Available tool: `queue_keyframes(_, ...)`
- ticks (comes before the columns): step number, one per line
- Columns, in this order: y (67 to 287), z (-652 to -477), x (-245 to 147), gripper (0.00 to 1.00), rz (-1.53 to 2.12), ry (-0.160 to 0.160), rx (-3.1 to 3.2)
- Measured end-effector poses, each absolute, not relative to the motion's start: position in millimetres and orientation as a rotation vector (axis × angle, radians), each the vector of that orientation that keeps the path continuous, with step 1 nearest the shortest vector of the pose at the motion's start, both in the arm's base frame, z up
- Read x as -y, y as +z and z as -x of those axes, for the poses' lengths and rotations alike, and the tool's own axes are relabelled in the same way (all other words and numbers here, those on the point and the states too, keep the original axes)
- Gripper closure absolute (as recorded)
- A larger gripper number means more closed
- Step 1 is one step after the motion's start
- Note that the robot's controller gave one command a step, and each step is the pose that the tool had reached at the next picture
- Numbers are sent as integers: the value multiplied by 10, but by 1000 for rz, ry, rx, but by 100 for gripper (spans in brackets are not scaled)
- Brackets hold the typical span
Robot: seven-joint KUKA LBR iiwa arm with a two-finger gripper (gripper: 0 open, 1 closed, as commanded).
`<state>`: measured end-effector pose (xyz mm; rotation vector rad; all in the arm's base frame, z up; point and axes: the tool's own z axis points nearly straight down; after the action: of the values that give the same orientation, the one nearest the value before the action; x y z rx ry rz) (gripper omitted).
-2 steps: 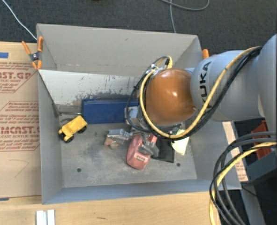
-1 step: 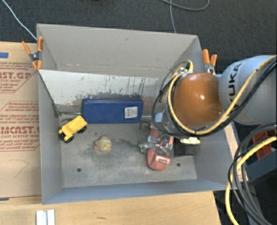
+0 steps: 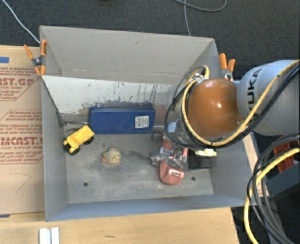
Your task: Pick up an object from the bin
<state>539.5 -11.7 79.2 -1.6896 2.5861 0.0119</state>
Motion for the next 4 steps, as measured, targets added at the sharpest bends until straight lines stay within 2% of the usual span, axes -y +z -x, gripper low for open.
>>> queue_keyframes(1, 1395, -5383, 116, 100, 1683, 23, -2597)
queue_keyframes(2, 808, -5624, -104, 100, 1691, 14, -2592)
queue_keyframes(3, 973, -5542, -29, 100, 1685, 15, -2588)
queue_keyframes(4, 791, -5787, 3, 100, 1665, 45, -2649)
